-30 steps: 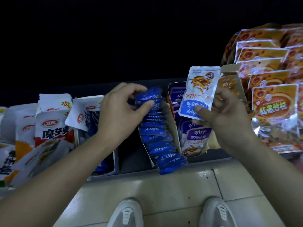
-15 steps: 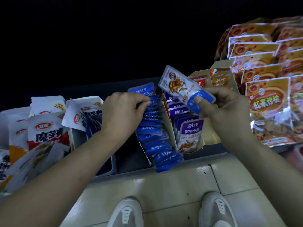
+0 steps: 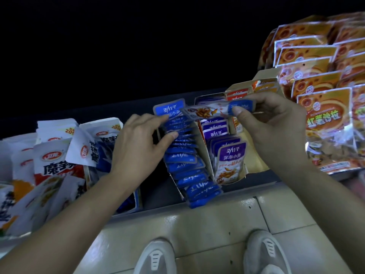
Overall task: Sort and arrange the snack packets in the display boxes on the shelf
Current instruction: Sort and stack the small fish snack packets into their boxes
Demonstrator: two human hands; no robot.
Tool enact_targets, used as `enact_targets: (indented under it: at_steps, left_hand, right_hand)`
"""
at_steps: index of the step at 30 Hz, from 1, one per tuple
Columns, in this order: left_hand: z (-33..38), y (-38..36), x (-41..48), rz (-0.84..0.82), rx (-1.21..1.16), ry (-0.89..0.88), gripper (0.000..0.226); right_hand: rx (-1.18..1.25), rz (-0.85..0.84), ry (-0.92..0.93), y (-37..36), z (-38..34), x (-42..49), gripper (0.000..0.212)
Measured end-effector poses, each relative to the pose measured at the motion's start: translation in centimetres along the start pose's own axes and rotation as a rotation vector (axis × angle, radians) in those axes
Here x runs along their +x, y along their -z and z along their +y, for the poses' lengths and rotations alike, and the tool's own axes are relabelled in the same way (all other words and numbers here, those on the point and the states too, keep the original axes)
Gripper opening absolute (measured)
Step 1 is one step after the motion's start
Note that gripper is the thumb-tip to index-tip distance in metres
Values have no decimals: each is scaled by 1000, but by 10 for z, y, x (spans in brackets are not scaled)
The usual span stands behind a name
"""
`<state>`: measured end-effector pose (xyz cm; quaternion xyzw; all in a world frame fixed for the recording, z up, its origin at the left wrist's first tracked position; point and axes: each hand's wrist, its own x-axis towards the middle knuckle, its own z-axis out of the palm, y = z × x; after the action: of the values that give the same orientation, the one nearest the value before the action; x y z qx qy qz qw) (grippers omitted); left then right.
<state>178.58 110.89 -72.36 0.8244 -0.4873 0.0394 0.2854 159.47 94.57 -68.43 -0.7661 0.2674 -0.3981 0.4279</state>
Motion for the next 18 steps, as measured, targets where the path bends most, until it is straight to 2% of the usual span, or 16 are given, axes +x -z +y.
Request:
enact_targets:
  at_steps: [5,8,10,12,15,18]
  left_hand:
    - [-2,0,-1,4,-51,-15,34]
    - [-5,0,-2,11,-65,-6,31]
    - [-6,0,-3,46,-81,5,28]
    - [-8,2,-3,103,-135,26,31]
    - [-8,4,-2,151,-257,50,48]
    - [-6,5,1,130,-370,49,45]
  right_hand:
    - [-158,-140,75,-5,1,4,17]
    - [-397,-214,237,-11,1,10,16]
    - [-463,-240,307,-15,0,17,16]
    - [-512,-284,365,-20,1,24,18]
    - [-598,-329,441,-34,0,26,16]
    - [-651,-279,497,-46,-6,22,12]
